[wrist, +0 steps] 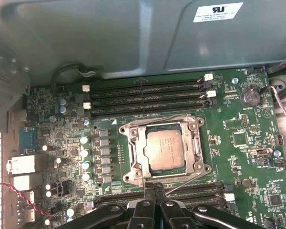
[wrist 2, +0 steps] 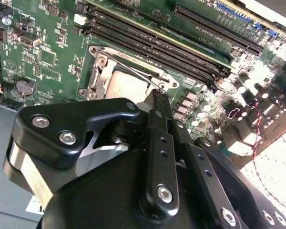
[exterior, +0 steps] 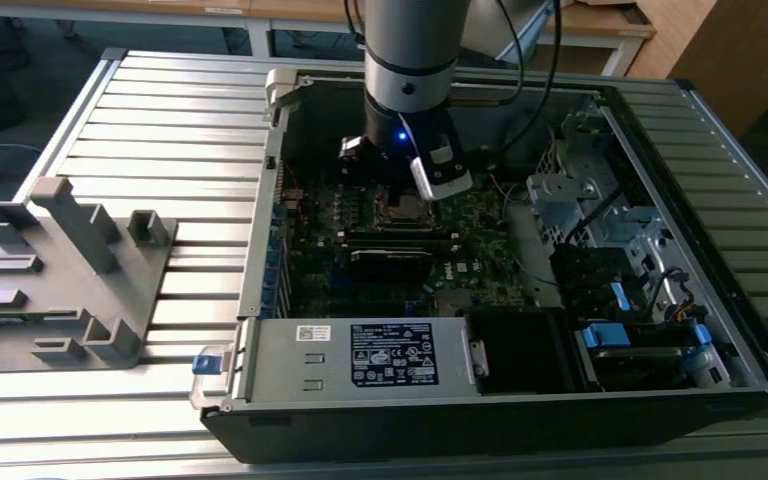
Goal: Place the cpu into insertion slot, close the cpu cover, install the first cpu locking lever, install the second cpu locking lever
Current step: 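Install the second cpu locking lever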
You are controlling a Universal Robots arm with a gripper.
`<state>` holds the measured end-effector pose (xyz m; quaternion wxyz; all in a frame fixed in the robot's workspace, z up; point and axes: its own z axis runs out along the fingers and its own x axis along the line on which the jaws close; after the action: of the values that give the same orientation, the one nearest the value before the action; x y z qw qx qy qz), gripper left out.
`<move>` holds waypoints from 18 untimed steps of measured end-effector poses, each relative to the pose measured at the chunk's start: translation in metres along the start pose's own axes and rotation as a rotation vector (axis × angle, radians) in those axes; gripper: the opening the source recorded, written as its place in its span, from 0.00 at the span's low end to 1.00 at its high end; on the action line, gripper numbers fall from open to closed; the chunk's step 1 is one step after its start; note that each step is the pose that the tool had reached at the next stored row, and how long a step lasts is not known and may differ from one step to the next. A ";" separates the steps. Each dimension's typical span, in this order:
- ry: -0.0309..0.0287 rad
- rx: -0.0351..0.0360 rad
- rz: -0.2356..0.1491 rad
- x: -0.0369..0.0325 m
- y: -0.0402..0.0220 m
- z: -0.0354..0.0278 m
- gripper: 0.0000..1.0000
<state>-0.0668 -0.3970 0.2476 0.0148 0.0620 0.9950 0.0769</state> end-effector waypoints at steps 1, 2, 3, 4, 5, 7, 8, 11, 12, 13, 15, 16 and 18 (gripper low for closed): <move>-0.0002 0.0010 0.000 0.0000 -0.0003 0.0010 0.10; -0.0005 0.0023 0.001 0.0000 -0.0005 0.0019 0.10; -0.0009 0.0043 0.002 -0.0001 -0.0007 0.0026 0.10; -0.0013 0.0067 0.003 0.0000 -0.0009 0.0032 0.10; -0.0018 0.0093 0.004 0.0001 -0.0010 0.0038 0.10; -0.0028 0.0143 0.006 0.0009 -0.0014 0.0052 0.10; -0.0033 0.0165 0.008 0.0015 -0.0017 0.0058 0.10; -0.0051 0.0244 0.013 0.0031 -0.0021 0.0072 0.10; -0.0057 0.0268 0.015 0.0040 -0.0024 0.0077 0.10; -0.0064 0.0292 0.017 0.0050 -0.0026 0.0084 0.10; -0.0076 0.0327 0.022 0.0061 -0.0032 0.0096 0.10; -0.0079 0.0340 0.024 0.0062 -0.0038 0.0097 0.10; -0.0086 0.0349 0.028 0.0063 -0.0047 0.0101 0.10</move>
<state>-0.0732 -0.3993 0.2367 0.0169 0.0765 0.9952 0.0594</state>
